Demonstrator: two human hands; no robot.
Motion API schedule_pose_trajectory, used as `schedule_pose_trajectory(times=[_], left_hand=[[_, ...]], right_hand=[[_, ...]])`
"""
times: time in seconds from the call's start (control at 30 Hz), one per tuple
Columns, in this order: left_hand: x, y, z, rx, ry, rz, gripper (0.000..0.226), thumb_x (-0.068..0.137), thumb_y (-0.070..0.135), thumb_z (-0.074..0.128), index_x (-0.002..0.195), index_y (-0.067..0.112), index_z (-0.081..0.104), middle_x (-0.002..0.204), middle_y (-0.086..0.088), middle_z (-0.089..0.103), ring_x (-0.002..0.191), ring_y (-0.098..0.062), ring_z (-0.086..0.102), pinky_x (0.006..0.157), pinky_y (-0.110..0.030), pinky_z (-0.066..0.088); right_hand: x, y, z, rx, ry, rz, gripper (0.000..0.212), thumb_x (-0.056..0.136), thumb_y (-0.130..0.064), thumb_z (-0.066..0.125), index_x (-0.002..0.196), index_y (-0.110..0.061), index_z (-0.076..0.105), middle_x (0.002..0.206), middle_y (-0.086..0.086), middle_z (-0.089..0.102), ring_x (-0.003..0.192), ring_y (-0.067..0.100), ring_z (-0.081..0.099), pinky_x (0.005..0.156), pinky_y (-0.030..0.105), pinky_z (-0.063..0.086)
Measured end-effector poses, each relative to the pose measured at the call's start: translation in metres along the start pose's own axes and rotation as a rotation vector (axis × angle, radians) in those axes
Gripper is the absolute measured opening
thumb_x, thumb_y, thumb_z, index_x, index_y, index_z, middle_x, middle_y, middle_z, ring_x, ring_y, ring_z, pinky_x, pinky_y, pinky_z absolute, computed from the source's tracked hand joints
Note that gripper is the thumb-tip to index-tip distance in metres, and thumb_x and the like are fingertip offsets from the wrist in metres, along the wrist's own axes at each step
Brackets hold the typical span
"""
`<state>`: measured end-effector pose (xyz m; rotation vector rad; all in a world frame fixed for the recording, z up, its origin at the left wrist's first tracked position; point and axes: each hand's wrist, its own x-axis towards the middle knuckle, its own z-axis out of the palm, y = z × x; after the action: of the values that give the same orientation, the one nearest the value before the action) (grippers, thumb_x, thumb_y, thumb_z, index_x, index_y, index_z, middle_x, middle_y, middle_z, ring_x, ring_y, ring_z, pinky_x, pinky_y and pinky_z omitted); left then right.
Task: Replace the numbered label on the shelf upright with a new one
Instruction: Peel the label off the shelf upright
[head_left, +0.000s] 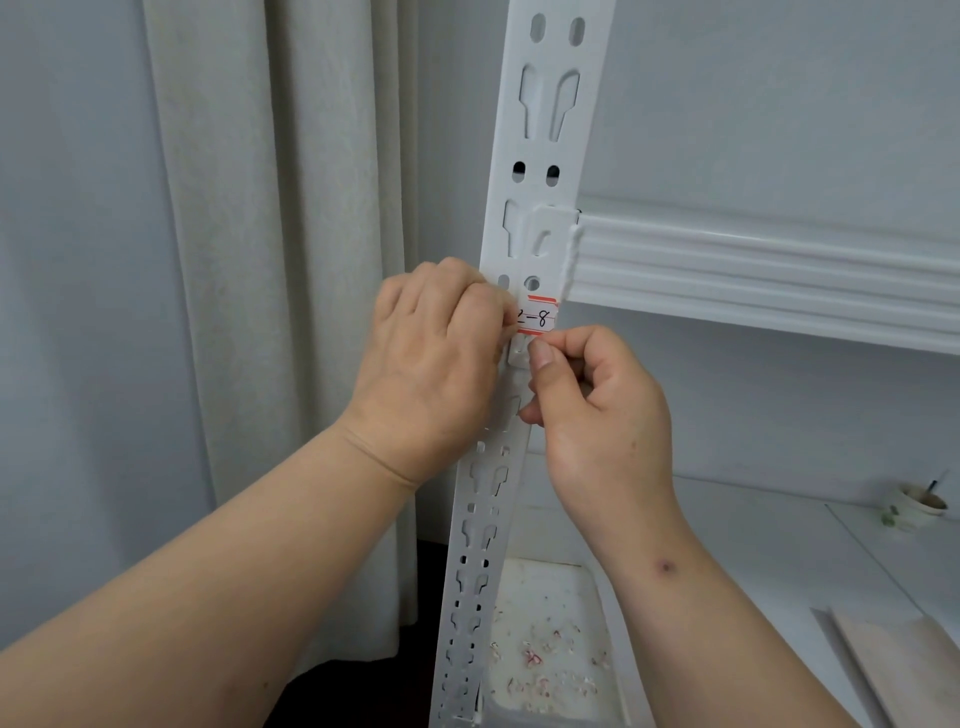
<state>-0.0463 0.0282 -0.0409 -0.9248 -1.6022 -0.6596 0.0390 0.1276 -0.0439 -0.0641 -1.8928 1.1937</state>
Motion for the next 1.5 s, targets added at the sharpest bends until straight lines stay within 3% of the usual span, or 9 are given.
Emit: schedule_pose_trajectory(times=[0.23, 0.4, 0.83, 1.07, 1.27, 1.4, 1.5], left_hand=[[-0.009, 0.003, -0.008, -0.081, 0.022, -0.118, 0.004, 0.091, 0.007, 0.059, 0.090, 0.008, 0.063, 0.090, -0.003, 0.061, 0.085, -0.018, 0.051, 0.081, -0.028, 0.029], [-0.008, 0.002, -0.009, -0.046, -0.028, -0.114, 0.008, 0.088, 0.015, 0.063, 0.092, 0.010, 0.067, 0.091, -0.006, 0.061, 0.085, -0.023, 0.055, 0.082, -0.030, 0.031], [0.003, 0.002, -0.008, 0.031, -0.052, 0.006, 0.005, 0.084, 0.003, 0.059, 0.083, 0.006, 0.063, 0.085, -0.011, 0.060, 0.073, -0.032, 0.055, 0.073, -0.039, 0.037], [0.003, 0.005, -0.005, -0.003, -0.056, -0.087, 0.008, 0.081, 0.002, 0.059, 0.084, 0.009, 0.058, 0.086, -0.009, 0.056, 0.077, -0.027, 0.050, 0.074, -0.035, 0.033], [-0.009, 0.008, -0.010, -0.134, -0.014, -0.199, 0.009, 0.094, 0.015, 0.051, 0.098, 0.012, 0.059, 0.094, -0.004, 0.060, 0.089, -0.015, 0.052, 0.084, -0.028, 0.031], [-0.010, 0.010, -0.011, -0.125, -0.053, -0.202, 0.012, 0.090, 0.017, 0.057, 0.097, 0.011, 0.063, 0.095, -0.003, 0.060, 0.086, -0.019, 0.056, 0.082, -0.037, 0.038], [-0.004, 0.008, -0.009, -0.078, -0.038, -0.163, 0.007, 0.089, 0.014, 0.060, 0.092, 0.010, 0.064, 0.090, -0.005, 0.062, 0.081, -0.024, 0.058, 0.079, -0.036, 0.038]], right_hand=[[-0.001, -0.002, -0.002, 0.011, -0.020, 0.019, 0.018, 0.092, -0.019, 0.056, 0.077, -0.028, 0.059, 0.067, -0.016, 0.062, 0.063, 0.014, 0.064, 0.065, 0.031, 0.054], [-0.001, -0.002, -0.002, 0.012, -0.025, 0.021, 0.016, 0.093, -0.020, 0.056, 0.078, -0.027, 0.059, 0.072, -0.014, 0.062, 0.063, 0.013, 0.064, 0.062, 0.027, 0.052], [-0.001, -0.001, -0.001, -0.002, -0.013, 0.007, 0.016, 0.093, -0.021, 0.056, 0.079, -0.027, 0.059, 0.076, -0.009, 0.063, 0.067, 0.018, 0.065, 0.067, 0.037, 0.055], [-0.002, -0.002, -0.003, 0.008, -0.024, 0.027, 0.021, 0.092, -0.021, 0.056, 0.075, -0.033, 0.058, 0.069, -0.011, 0.063, 0.070, 0.016, 0.066, 0.070, 0.034, 0.055], [-0.005, -0.003, -0.007, 0.018, -0.021, 0.053, 0.019, 0.092, -0.018, 0.055, 0.077, -0.028, 0.060, 0.077, -0.012, 0.064, 0.065, 0.015, 0.065, 0.067, 0.032, 0.054], [-0.006, -0.002, -0.006, 0.014, -0.017, 0.053, 0.016, 0.092, -0.019, 0.055, 0.079, -0.026, 0.061, 0.068, -0.006, 0.063, 0.067, 0.018, 0.065, 0.070, 0.038, 0.055], [-0.006, -0.003, -0.007, 0.021, -0.022, 0.059, 0.016, 0.092, -0.020, 0.055, 0.079, -0.027, 0.061, 0.068, -0.008, 0.063, 0.067, 0.016, 0.065, 0.070, 0.037, 0.055]])
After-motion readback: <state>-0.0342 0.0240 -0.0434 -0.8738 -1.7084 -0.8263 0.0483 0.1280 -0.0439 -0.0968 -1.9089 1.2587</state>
